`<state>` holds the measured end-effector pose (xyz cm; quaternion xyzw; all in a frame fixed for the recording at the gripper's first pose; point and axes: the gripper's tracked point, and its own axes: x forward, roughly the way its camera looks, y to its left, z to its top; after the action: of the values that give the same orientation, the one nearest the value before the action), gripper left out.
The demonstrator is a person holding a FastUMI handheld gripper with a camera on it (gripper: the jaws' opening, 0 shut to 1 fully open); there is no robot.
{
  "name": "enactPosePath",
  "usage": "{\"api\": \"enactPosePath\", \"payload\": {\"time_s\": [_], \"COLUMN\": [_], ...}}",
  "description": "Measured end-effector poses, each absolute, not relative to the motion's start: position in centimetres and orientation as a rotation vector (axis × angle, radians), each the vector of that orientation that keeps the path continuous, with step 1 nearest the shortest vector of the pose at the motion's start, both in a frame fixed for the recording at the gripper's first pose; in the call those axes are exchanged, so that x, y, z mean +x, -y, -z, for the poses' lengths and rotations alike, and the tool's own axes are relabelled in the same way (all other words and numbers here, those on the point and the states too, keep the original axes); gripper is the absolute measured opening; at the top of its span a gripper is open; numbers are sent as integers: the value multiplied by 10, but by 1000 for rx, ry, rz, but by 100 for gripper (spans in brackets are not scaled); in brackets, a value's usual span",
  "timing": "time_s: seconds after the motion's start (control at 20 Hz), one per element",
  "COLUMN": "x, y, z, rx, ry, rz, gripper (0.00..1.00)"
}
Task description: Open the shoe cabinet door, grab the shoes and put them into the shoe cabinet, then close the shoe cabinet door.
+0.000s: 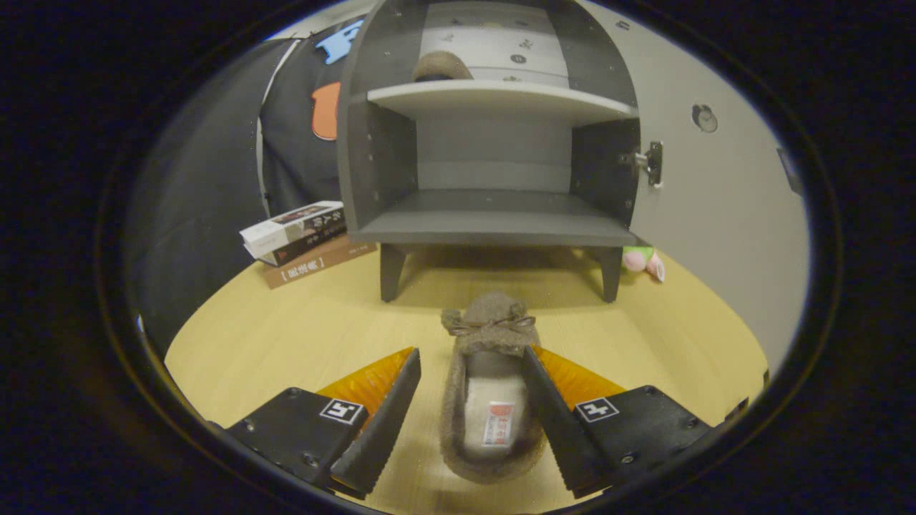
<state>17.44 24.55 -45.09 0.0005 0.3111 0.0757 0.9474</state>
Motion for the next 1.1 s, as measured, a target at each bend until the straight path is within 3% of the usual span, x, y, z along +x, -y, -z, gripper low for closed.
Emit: {"api": "enactPosePath", "payload": {"time_s": [0.25, 0.4, 0.45, 0.75, 1.1], "x": [185, 184, 181, 160, 139], "y": [-253, -257, -254, -233, -218], "z": [480, 475, 474, 447, 358], "rx": [38, 57, 62, 98, 144], "ry": [-688, -657, -654, -624, -530], "rz": [-214, -266, -278, -275, -313], "gripper": [40, 24, 12, 11, 11]}}
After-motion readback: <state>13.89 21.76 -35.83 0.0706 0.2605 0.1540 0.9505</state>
